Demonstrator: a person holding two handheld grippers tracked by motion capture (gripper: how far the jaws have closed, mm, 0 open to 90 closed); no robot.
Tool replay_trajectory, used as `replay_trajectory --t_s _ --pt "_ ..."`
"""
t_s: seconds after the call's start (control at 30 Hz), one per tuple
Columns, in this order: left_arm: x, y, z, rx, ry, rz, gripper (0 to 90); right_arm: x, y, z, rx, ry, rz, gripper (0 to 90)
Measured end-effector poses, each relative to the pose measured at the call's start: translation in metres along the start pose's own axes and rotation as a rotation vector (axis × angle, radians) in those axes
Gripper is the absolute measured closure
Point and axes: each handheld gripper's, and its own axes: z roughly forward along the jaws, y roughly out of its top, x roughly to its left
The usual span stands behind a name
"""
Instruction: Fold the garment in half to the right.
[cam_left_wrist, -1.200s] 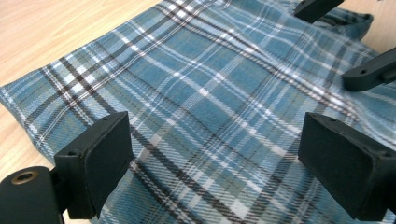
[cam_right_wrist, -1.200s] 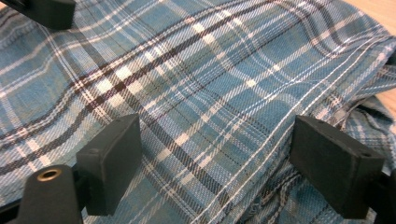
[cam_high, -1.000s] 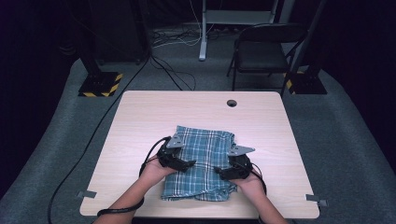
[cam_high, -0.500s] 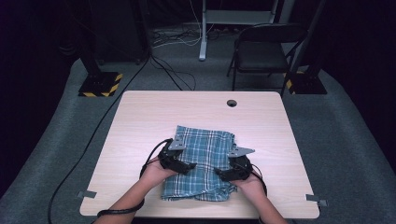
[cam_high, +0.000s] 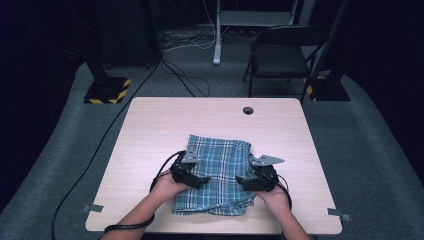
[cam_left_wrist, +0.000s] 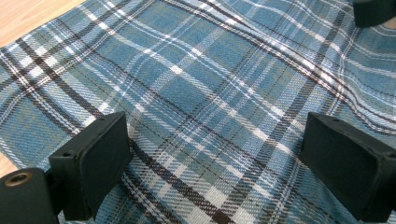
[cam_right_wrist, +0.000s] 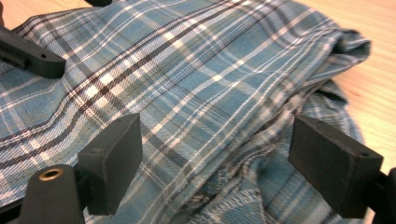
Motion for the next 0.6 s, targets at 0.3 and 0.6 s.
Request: replay_trajectory --t_s 0.3,0.6 --pt "-0.005 -0.004 0.002 -0.008 0.024 0.007 7.2 -0.004 0.006 -0.008 -0.053 -0.006 0.034 16.2" --pt "-0.008 -0.001 -0.016 -0.025 0.014 -0.008 8.4 0.011 0.019 0.011 -0.021 0.027 -0.063 16.0"
